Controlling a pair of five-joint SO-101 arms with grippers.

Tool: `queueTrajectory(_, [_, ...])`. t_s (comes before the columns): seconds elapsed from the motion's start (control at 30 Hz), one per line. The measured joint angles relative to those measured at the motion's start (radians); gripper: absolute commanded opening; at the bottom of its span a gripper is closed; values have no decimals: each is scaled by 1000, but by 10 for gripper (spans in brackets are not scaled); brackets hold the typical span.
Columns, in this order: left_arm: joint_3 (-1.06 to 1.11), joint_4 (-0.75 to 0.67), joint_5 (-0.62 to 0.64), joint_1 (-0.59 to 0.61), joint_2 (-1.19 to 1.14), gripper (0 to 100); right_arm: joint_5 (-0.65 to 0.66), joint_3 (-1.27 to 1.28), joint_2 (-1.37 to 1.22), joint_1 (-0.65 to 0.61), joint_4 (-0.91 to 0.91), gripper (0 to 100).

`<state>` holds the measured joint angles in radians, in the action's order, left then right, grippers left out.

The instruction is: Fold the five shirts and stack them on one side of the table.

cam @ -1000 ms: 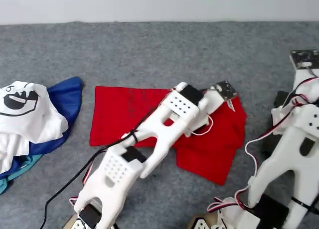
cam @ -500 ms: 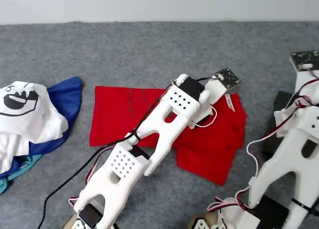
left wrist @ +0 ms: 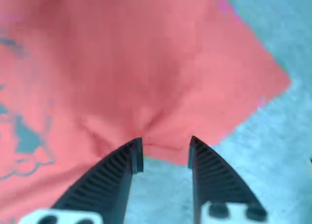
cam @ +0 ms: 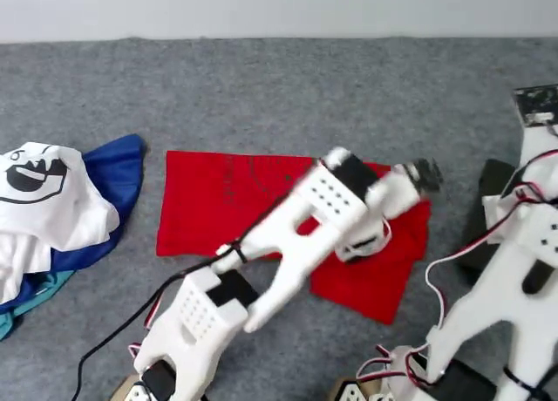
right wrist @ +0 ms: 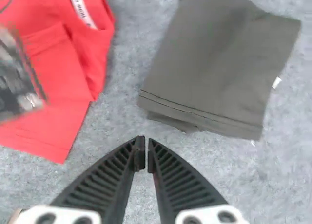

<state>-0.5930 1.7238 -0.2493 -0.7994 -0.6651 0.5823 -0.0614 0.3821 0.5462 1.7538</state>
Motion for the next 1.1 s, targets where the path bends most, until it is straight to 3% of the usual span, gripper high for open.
queueTrajectory(0.37, [29, 0, -48, -164, 0, 271, 18, 3, 9, 187, 0, 22])
queueTrajectory(0.83, [12, -64, -32, -161, -184, 211, 60, 3, 15, 221, 0, 22])
queueTrajectory(1.1, [-181, -2, -28, -155, -184, 214, 60, 3, 15, 221, 0, 22])
